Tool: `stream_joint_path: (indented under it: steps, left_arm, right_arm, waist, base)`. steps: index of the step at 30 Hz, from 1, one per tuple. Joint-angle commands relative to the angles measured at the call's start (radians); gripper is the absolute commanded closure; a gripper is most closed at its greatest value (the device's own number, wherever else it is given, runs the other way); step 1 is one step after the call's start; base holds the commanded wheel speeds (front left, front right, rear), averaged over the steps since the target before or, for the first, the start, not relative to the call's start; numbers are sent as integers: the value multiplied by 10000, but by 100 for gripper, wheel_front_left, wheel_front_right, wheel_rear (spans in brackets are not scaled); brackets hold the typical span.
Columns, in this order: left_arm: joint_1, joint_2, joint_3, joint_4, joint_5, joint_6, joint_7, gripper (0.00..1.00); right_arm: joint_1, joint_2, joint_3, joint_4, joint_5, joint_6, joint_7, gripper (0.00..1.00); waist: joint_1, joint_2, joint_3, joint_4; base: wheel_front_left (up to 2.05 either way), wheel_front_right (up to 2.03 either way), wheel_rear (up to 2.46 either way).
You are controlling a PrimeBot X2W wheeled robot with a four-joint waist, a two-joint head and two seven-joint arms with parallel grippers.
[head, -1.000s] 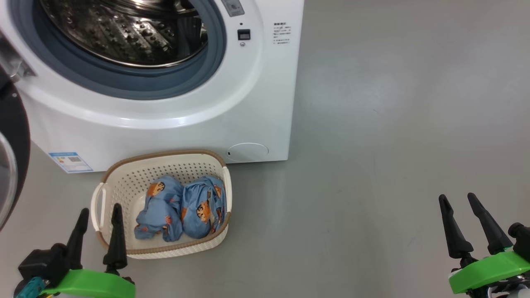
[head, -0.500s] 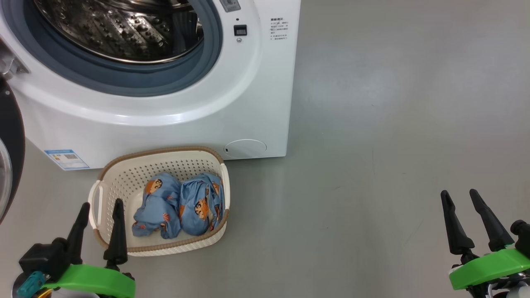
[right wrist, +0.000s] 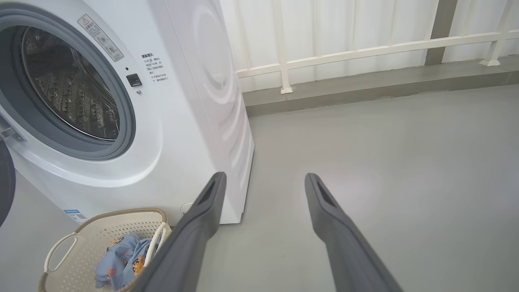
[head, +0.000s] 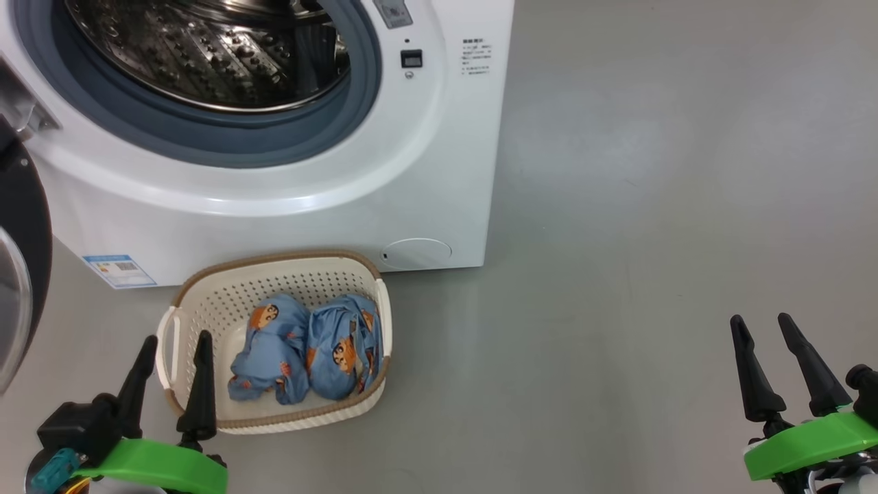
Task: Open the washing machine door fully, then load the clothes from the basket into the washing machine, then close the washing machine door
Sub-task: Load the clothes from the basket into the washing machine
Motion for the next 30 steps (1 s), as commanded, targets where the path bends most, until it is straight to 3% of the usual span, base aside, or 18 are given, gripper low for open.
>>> stream_joint_path:
  steps: [1,12,30]
  left_arm:
    - [-340,335,306,-262,-66,-15,-65,0]
    - [-458,379,223,-318,138,-15,-65,0]
    - [-597,127,237,-35,343,-15,-65,0]
  right_arm:
    - [-226,-125,222,-249,-43,16,-120,0]
    - [-255,-59,267,-263,-31,16,-120,0]
    - [-410,97,326,-322,-67,16,-120,0]
  waist:
    - [0,0,26,-11]
    - [0,0,180,-32]
    - [0,0,558,27]
  base:
    - [63,-191,128]
    - [69,-158,89]
    - [7,-8,0]
